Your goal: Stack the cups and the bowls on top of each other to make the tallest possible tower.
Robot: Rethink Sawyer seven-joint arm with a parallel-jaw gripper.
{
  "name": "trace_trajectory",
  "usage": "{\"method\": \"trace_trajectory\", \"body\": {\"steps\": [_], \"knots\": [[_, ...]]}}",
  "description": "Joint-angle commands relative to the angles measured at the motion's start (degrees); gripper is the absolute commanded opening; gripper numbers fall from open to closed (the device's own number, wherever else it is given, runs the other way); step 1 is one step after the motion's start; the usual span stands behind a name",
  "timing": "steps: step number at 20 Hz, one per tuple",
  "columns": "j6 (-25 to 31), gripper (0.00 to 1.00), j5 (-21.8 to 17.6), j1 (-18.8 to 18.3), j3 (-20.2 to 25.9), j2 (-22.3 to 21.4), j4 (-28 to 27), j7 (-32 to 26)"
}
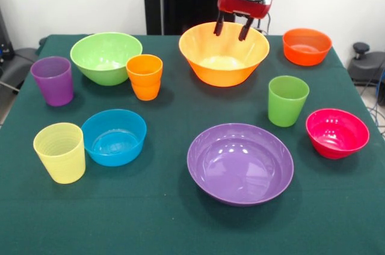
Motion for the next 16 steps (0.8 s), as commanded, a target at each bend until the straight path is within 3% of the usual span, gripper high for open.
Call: {"method": "trace_trajectory", "body": {"steps": [1, 5, 16], "knots": [[3.77, 1.0, -1.76, -0.19, 3.3, -0.23, -1.55, 1.54], [5.85, 1.0, -1.48, -0.08, 3.22, -2.37, -0.89, 1.07], [8.72, 1.0, -0.79, 3.07, 2.37, -1.91, -3.17, 3.83]]}}
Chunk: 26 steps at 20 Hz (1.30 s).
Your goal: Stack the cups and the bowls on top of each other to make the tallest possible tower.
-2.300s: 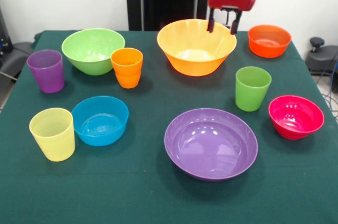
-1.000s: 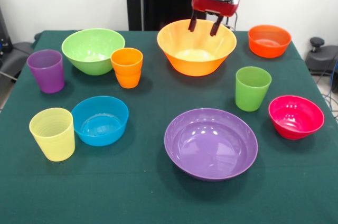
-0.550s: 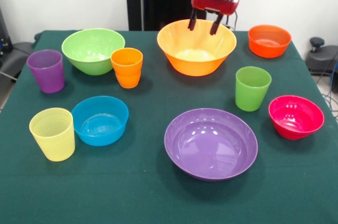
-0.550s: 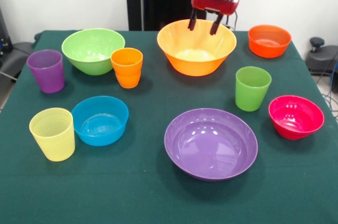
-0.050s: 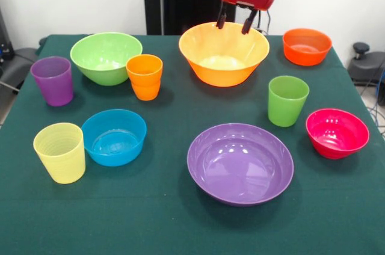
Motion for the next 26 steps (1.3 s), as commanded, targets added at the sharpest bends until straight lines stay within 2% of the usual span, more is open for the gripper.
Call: {"method": "trace_trajectory", "body": {"steps": [1, 13, 23, 26], "knots": [[6.76, 1.0, -0.64, 2.34, 2.55, 1.57, -3.46, 4.1], [6.01, 1.0, 0.96, 4.92, 2.21, 3.9, -5.24, 7.01], [0.51, 1.0, 1.56, 3.09, 3.58, 6.07, -3.9, 6.9], [0.27, 1.0, 0.87, 3.84, 2.73, 6.76, -4.07, 7.29]]}}
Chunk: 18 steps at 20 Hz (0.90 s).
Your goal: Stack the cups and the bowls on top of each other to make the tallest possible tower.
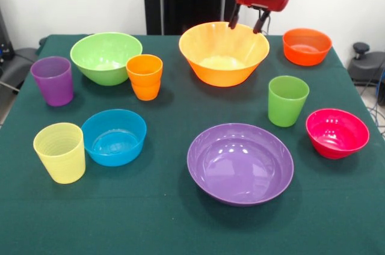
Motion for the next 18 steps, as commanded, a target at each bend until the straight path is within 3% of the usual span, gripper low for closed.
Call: {"method": "trace_trajectory", "body": {"steps": [1, 4, 8, 11, 14, 18], "knots": [[-1.87, 1.0, 0.39, 0.43, 2.37, 4.44, -2.77, 7.47], [1.11, 1.0, 0.69, 0.86, 2.22, 2.73, -2.7, 6.75], [-1.8, 1.0, 4.01, -0.41, 5.07, 0.36, -0.37, 7.75], [-2.9, 1.0, 5.29, 0.21, 5.87, 0.77, -0.42, 8.63], [-7.69, 1.0, 7.71, -2.24, 9.69, 0.77, 3.12, 8.07], [-8.96, 1.0, 9.17, -3.85, 12.19, 1.75, 3.98, 6.68]]}}
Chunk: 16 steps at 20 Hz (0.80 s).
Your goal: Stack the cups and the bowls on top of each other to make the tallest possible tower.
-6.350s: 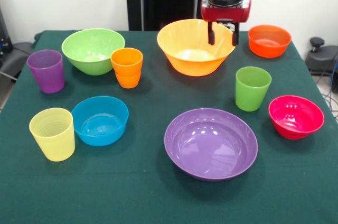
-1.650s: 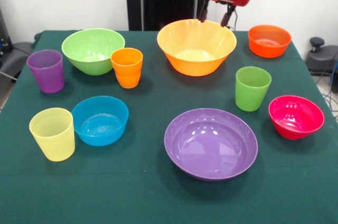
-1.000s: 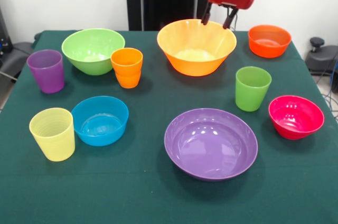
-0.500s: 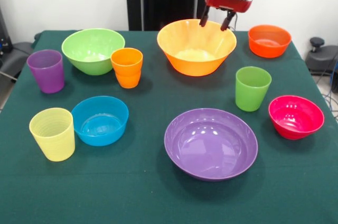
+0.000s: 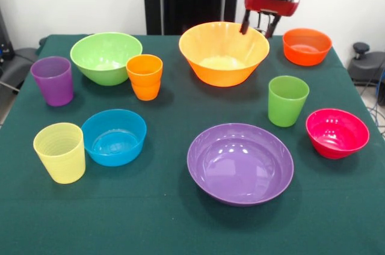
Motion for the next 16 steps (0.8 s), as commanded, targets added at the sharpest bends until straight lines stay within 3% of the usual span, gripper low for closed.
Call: {"method": "trace_trajectory", "body": {"steps": [1, 7, 16], "knots": [[-7.0, 1.0, 4.0, -2.17, 9.58, 1.5, 3.22, 6.7], [-8.08, 1.0, 4.6, -2.02, 9.74, 2.28, 3.09, 7.26], [-6.41, 1.0, 2.0, 2.79, 3.13, 5.74, -1.21, 8.82]]}}
